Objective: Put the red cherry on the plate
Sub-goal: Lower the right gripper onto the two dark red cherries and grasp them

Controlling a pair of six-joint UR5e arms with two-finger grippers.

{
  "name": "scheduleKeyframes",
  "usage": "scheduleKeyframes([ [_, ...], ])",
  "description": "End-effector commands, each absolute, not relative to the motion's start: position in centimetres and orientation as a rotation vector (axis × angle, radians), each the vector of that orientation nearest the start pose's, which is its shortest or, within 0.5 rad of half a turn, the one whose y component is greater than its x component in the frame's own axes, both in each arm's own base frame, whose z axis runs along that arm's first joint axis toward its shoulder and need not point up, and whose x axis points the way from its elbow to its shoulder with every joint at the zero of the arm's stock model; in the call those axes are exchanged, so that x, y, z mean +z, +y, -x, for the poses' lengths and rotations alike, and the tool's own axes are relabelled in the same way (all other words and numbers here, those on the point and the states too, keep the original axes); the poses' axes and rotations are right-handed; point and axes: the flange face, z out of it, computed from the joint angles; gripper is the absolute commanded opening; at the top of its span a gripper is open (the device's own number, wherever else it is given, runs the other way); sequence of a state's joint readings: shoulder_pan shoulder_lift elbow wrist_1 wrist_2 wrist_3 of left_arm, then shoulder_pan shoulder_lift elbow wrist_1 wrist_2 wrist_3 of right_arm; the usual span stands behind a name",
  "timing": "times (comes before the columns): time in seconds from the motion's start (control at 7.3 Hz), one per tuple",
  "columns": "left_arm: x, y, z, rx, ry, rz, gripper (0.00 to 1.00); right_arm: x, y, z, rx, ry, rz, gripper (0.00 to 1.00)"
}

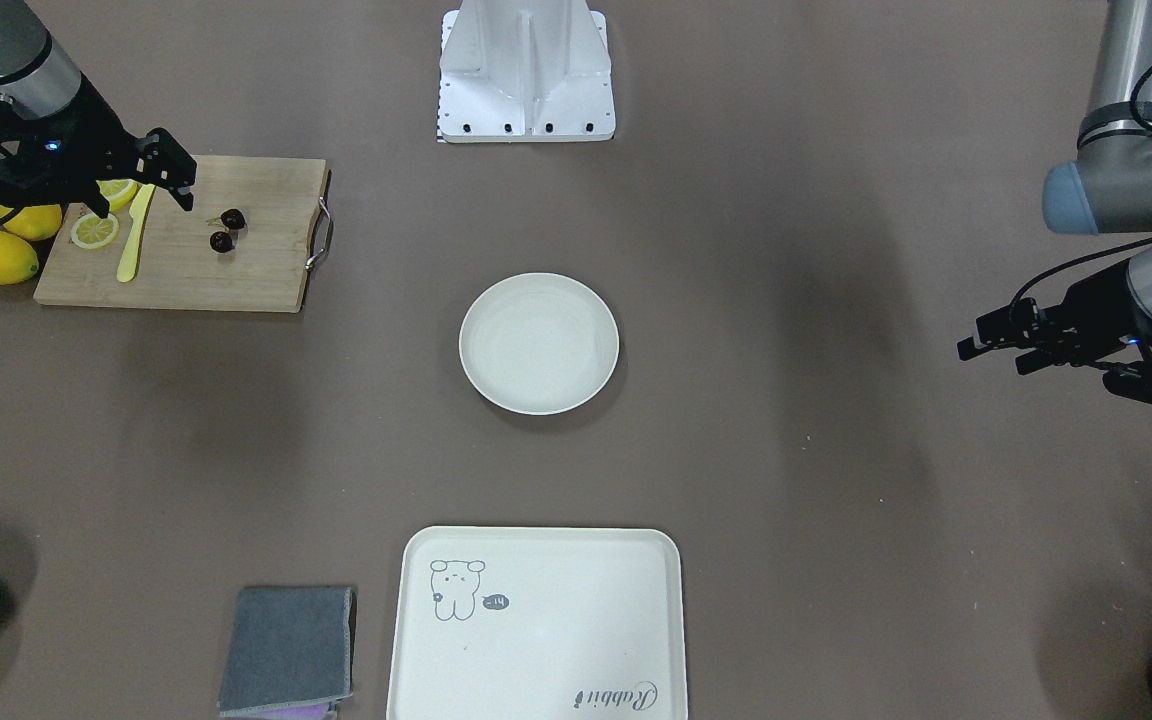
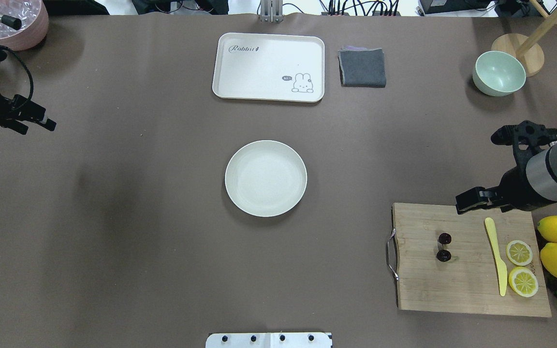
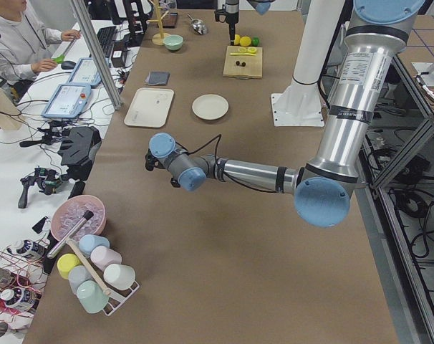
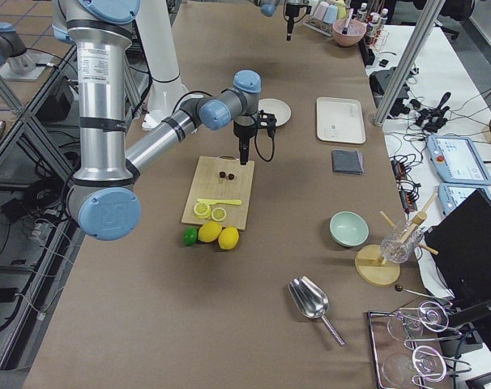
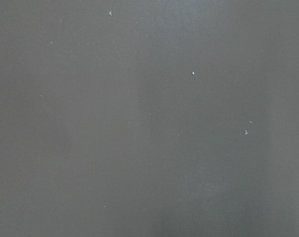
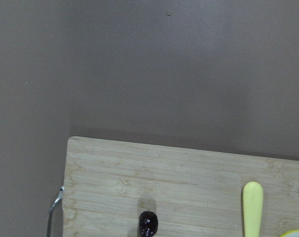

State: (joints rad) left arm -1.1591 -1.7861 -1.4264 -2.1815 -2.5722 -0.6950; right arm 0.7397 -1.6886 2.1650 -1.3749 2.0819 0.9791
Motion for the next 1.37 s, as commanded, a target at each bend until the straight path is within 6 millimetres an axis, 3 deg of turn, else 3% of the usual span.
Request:
scheduleKeyframes([
  [0.0, 53.2, -56.1, -19.0, 0.085, 1.137, -0.024, 0.97, 43.8, -33.1, 29.5, 0.000, -0.788, -0.038, 0.95],
  [0.27, 53.4, -56.1, -18.9, 0.081, 1.135, -0.021, 0.97, 44.3, -31.7, 31.8, 0.025, -0.748, -0.056, 0.94],
  [0.55, 54.9, -55.4, -16.9, 0.062, 1.132, -0.022, 0.97, 44.2, -31.1, 32.8, 0.023, -0.742, -0.065, 0.92],
  [0.82, 55.1, -55.3, -16.5, 0.058, 1.129, -0.024, 0.97, 44.3, -30.5, 35.4, 0.025, -0.729, -0.084, 0.83],
  [1.23, 55.2, -55.3, -16.5, 0.056, 1.126, -0.026, 0.97, 45.3, -30.6, 36.0, 0.019, -0.712, -0.086, 0.72],
])
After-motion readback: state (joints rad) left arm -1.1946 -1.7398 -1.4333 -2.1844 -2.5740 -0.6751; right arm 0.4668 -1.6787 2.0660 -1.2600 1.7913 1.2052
